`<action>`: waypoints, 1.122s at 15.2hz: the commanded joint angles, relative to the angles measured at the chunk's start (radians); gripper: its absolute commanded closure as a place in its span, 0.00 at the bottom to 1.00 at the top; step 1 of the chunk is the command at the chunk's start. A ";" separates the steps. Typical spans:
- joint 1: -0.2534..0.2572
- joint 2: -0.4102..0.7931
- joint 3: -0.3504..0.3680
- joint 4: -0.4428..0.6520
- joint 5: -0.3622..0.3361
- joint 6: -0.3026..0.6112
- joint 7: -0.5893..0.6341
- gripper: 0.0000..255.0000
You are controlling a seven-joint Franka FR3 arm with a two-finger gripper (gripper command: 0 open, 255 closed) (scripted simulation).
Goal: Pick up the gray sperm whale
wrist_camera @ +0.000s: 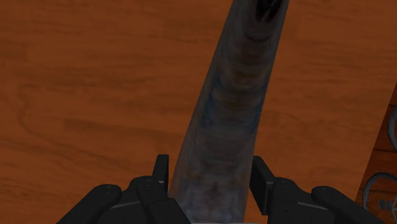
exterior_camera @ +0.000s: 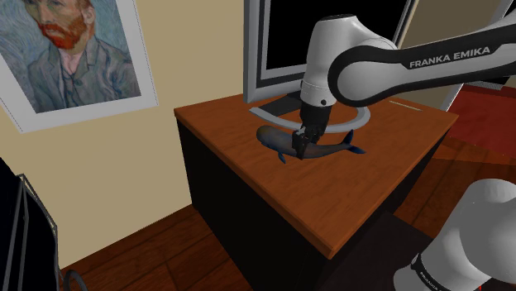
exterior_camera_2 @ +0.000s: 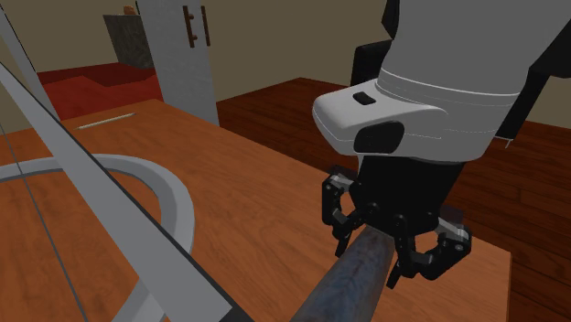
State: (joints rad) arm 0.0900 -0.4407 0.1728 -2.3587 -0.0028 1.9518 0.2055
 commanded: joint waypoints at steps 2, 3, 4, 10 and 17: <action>0.000 0.000 0.000 -0.002 0.000 0.000 0.000 1.00; 0.000 0.000 0.000 -0.002 0.000 0.000 0.000 1.00; 0.000 0.000 0.000 -0.002 0.000 0.000 0.000 1.00; -0.001 -0.010 -0.004 0.057 0.001 -0.069 -0.005 1.00; -0.002 -0.013 -0.008 0.149 -0.001 -0.163 -0.011 1.00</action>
State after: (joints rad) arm 0.0877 -0.4529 0.1654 -2.2260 -0.0034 1.8053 0.1949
